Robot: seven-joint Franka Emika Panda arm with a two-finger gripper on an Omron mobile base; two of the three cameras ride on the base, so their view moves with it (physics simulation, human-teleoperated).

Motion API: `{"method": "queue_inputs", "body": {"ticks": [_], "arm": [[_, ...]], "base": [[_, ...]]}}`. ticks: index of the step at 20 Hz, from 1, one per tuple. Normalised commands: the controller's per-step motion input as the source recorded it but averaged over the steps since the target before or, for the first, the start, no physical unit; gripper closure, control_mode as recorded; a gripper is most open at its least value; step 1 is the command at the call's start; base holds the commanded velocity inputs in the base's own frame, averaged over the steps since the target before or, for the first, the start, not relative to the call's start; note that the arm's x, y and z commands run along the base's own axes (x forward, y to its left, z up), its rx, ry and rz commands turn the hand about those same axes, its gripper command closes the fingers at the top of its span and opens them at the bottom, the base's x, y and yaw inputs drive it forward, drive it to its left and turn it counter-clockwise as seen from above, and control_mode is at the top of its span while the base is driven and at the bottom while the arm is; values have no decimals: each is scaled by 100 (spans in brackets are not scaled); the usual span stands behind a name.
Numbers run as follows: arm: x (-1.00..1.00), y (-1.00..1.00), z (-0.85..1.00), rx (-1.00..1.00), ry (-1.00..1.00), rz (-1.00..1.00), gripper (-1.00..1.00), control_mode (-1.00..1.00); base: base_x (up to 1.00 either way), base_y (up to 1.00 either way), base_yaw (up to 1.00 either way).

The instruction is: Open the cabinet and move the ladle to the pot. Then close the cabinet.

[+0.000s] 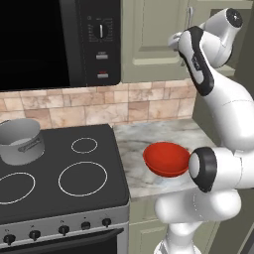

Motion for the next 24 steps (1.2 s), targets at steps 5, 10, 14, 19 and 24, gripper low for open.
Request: {"method": "queue_inputs", "body": {"ticks": [5, 10, 14, 19, 24], "arm": [[0, 13, -3, 0, 0, -2, 100, -100], [-8, 16, -2, 0, -3, 0, 100, -100], [-26, 18, 0, -1, -5, 0, 100, -100], [-34, 30, 0, -1, -1, -4, 100, -100], [-34, 56, 0, 0, 0, -20, 100, -100]], "base": [[0, 0, 0], [0, 0, 0], [0, 0, 0], [0, 0, 0], [0, 0, 0]]}}
